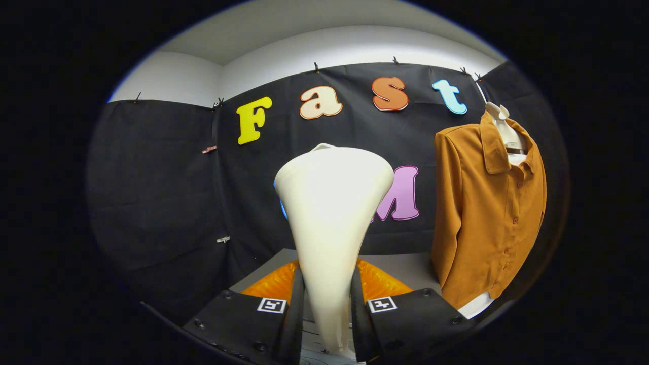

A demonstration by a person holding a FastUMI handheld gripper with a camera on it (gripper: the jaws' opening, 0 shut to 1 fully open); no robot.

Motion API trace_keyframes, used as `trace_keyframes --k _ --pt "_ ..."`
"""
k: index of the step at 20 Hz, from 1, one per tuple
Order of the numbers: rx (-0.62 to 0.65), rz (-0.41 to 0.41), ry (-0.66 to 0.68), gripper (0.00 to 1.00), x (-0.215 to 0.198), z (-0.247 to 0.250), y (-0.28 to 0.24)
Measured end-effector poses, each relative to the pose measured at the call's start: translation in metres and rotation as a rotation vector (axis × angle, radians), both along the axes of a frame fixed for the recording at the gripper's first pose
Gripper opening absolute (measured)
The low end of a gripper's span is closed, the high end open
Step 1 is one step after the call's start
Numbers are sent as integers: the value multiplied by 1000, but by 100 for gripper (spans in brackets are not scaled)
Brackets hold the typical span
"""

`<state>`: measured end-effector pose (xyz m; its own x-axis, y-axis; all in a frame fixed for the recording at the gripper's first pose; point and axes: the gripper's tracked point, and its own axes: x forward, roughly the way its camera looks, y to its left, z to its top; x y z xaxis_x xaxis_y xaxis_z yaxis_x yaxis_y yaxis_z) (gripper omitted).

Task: Iron the clothes twice with a garment steamer, once on the left side and once on the right side.

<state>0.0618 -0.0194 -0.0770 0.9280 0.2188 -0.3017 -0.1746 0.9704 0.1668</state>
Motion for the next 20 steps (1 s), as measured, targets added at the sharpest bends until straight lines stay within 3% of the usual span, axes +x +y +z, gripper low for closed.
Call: trace_keyframes --k 6,10,20 --pt "-18 -35 -10 43 -3 1 4" --pt "-59 -124 -20 43 -3 6 -12" --pt "-99 -178 -58 43 -7 20 -20"
